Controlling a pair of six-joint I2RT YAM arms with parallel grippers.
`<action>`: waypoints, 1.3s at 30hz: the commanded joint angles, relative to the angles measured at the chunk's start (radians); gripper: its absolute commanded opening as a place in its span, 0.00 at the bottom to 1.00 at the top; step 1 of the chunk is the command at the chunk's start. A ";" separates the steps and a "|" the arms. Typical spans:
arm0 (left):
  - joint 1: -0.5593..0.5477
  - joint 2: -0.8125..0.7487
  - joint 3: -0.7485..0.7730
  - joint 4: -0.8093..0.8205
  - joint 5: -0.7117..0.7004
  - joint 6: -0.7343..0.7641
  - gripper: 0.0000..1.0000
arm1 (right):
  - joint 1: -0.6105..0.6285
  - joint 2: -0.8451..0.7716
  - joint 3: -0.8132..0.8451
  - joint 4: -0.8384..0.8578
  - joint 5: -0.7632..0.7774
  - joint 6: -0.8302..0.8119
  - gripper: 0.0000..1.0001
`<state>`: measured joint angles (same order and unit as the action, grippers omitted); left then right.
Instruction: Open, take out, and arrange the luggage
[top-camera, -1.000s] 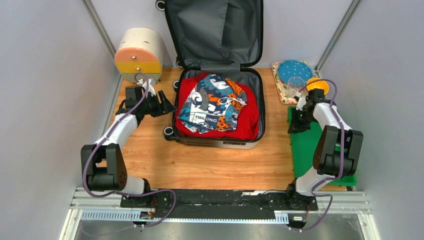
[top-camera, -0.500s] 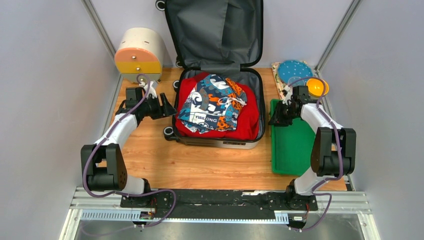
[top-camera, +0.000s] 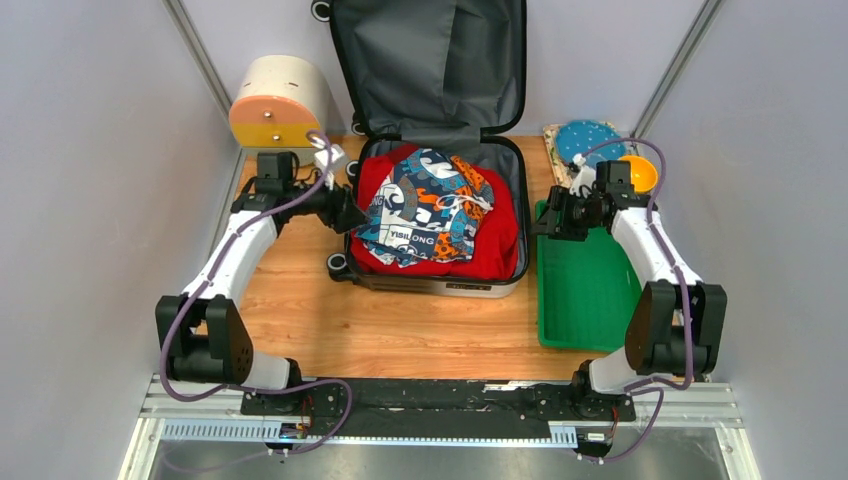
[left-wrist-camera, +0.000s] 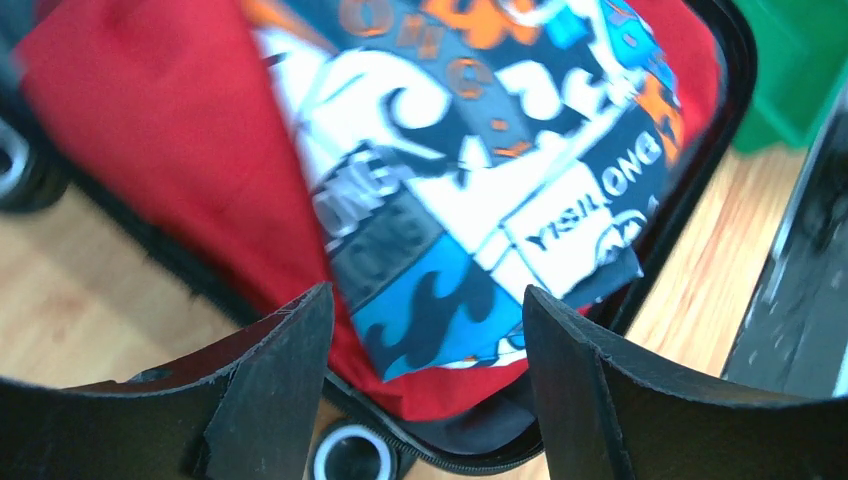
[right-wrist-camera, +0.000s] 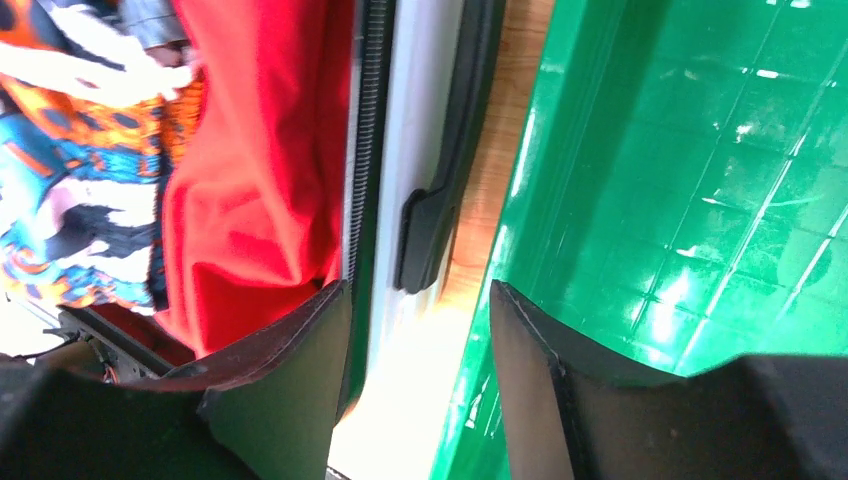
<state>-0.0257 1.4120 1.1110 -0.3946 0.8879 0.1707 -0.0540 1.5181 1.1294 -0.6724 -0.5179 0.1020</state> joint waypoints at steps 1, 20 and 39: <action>-0.118 -0.042 0.070 -0.228 0.072 0.530 0.77 | -0.004 -0.102 0.058 -0.032 -0.047 -0.041 0.57; -0.364 0.099 0.075 -0.301 -0.052 1.189 0.79 | 0.049 -0.151 0.056 -0.069 -0.136 -0.082 0.68; -0.413 0.088 0.171 0.031 -0.052 0.547 0.00 | 0.230 -0.363 -0.046 0.370 -0.142 -0.283 0.80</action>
<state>-0.4351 1.5059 1.1774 -0.4713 0.7681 0.9390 0.1005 1.2057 1.0760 -0.5152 -0.6441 -0.0639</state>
